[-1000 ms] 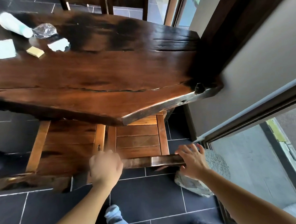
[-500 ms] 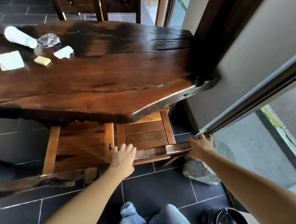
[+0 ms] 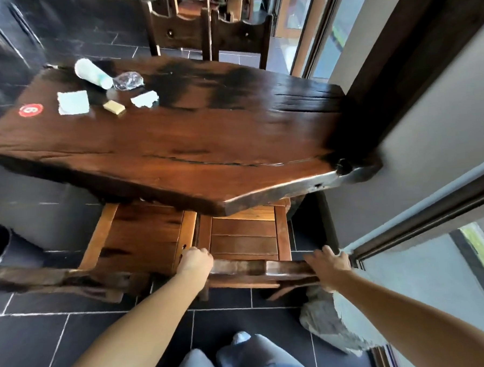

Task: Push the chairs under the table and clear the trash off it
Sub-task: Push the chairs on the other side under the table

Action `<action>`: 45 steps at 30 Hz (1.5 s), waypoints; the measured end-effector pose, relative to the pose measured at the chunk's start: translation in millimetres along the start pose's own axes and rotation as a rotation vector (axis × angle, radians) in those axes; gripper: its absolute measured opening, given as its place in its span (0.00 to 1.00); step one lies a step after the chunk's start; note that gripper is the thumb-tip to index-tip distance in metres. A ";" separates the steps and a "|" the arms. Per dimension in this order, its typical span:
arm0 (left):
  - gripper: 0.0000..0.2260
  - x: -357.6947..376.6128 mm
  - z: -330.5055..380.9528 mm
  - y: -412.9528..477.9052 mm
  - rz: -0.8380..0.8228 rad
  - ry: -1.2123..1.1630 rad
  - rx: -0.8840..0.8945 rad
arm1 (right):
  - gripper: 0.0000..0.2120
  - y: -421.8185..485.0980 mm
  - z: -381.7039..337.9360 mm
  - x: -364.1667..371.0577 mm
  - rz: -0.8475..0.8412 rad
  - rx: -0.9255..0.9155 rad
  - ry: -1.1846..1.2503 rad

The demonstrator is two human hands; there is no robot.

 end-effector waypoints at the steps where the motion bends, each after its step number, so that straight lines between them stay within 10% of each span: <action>1: 0.22 0.4 -1.1 -0.1 0.000 0.002 -0.003 | 0.36 1.1 -0.2 2.3 0.017 0.002 -0.008; 30: 0.18 -0.9 15.6 -35.0 -0.097 -0.104 0.021 | 0.20 -5.4 14.3 9.8 -0.070 -0.110 0.159; 36: 0.13 8.3 -48.3 -40.1 -0.143 -1.005 -0.054 | 0.21 31.4 -18.9 -30.9 -0.132 -0.180 0.393; 41: 0.16 65.9 -135.6 -59.4 0.160 -0.843 -0.186 | 0.18 52.6 -119.4 -91.1 -0.031 -0.352 0.591; 45: 0.26 124.2 -223.6 -65.8 0.046 -0.660 -0.381 | 0.19 59.7 -201.2 -135.4 -0.015 -0.466 0.661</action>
Point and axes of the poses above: each hand's wrist, its own y-axis towards the middle knuckle, its own x-axis out of the palm, z = x × y, the point moved 3 cm from there along y, towards the middle knuckle, and after that the axes turned 11 degrees about -x, right-handed, at the moved point
